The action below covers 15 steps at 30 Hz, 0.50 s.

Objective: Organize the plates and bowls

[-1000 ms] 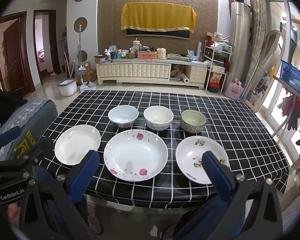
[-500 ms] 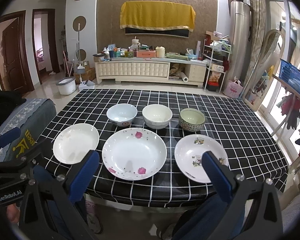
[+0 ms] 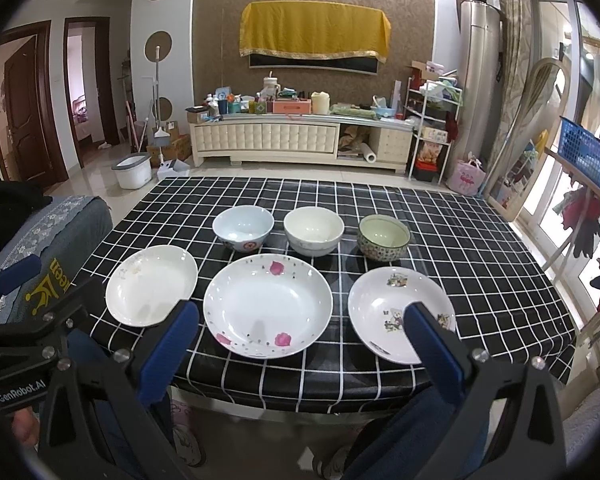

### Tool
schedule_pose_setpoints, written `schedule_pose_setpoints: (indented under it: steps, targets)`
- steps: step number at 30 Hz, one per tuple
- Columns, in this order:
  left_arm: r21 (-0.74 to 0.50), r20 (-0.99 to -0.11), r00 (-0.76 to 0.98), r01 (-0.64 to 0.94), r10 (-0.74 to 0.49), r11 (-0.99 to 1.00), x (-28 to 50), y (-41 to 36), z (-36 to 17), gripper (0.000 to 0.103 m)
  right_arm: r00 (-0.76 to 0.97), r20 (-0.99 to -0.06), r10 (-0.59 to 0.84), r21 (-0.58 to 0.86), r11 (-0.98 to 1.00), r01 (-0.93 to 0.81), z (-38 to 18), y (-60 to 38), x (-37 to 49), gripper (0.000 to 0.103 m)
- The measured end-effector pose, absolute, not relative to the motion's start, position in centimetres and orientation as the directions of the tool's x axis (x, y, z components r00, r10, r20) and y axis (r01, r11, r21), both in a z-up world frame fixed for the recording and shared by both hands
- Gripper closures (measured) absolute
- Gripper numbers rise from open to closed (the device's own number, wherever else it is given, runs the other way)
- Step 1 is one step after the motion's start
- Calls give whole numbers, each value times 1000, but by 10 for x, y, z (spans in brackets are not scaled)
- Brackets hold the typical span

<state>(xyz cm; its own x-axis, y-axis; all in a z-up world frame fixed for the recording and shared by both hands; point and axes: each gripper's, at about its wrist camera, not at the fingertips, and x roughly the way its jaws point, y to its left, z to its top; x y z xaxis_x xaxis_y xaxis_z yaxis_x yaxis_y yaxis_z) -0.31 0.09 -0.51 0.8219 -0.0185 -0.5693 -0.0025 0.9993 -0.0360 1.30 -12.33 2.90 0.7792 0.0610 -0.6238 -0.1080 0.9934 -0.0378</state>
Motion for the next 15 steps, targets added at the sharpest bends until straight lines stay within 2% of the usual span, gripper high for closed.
schedule_pose_setpoints:
  steps: [15]
  targets:
    - [-29, -583, 812, 5, -21, 1000, -2, -2, -5, 0, 771, -634, 55, -39, 994, -102, 27, -126, 13, 0]
